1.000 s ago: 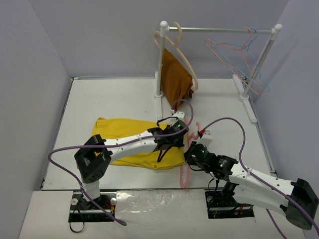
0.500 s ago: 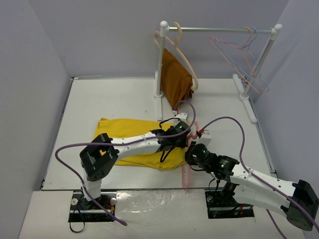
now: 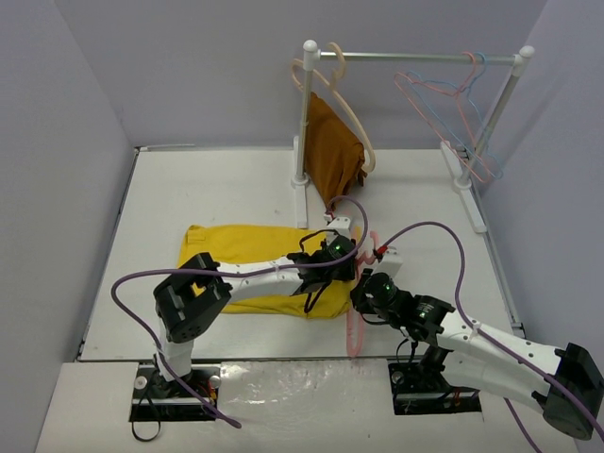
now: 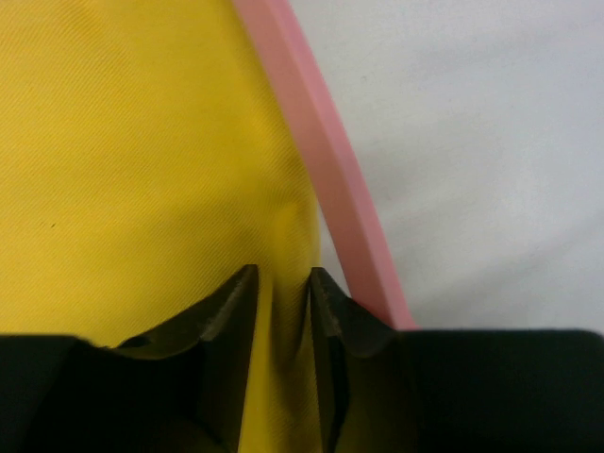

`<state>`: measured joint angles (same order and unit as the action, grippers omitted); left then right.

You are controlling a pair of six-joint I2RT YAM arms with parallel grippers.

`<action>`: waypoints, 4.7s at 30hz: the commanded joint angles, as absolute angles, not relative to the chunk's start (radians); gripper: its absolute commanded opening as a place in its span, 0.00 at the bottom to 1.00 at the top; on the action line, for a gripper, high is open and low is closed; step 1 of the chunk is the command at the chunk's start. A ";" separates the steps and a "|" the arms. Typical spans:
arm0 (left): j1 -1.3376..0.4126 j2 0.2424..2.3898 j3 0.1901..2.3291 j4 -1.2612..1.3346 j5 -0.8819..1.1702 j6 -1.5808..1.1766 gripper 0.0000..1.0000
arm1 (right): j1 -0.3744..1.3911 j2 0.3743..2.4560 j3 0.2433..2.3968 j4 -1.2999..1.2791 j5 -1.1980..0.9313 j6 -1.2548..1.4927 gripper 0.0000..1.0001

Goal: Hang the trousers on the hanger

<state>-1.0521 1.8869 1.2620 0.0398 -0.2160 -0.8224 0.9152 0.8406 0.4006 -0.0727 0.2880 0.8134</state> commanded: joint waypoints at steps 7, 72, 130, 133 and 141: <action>-1.035 1.570 1.168 0.022 -0.247 -0.755 0.42 | 0.911 0.848 0.459 0.003 0.276 0.791 0.00; -0.943 1.458 0.936 0.510 0.225 -0.130 0.71 | 0.900 0.936 0.582 -0.043 0.158 0.611 0.00; -0.824 1.692 0.973 0.864 0.680 -0.169 0.64 | 0.899 0.882 0.568 -0.012 0.103 0.612 0.00; -0.825 1.694 0.974 0.837 0.695 -0.159 0.62 | 0.899 0.885 0.569 -0.012 0.108 0.612 0.00; -0.825 1.691 0.952 0.794 0.657 -0.103 0.61 | 0.900 0.890 0.571 -0.012 0.112 0.616 0.00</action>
<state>-0.8307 1.7172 0.9142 0.7578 0.6507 -0.1669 0.8898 0.9031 0.5247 -0.1164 0.1307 0.6266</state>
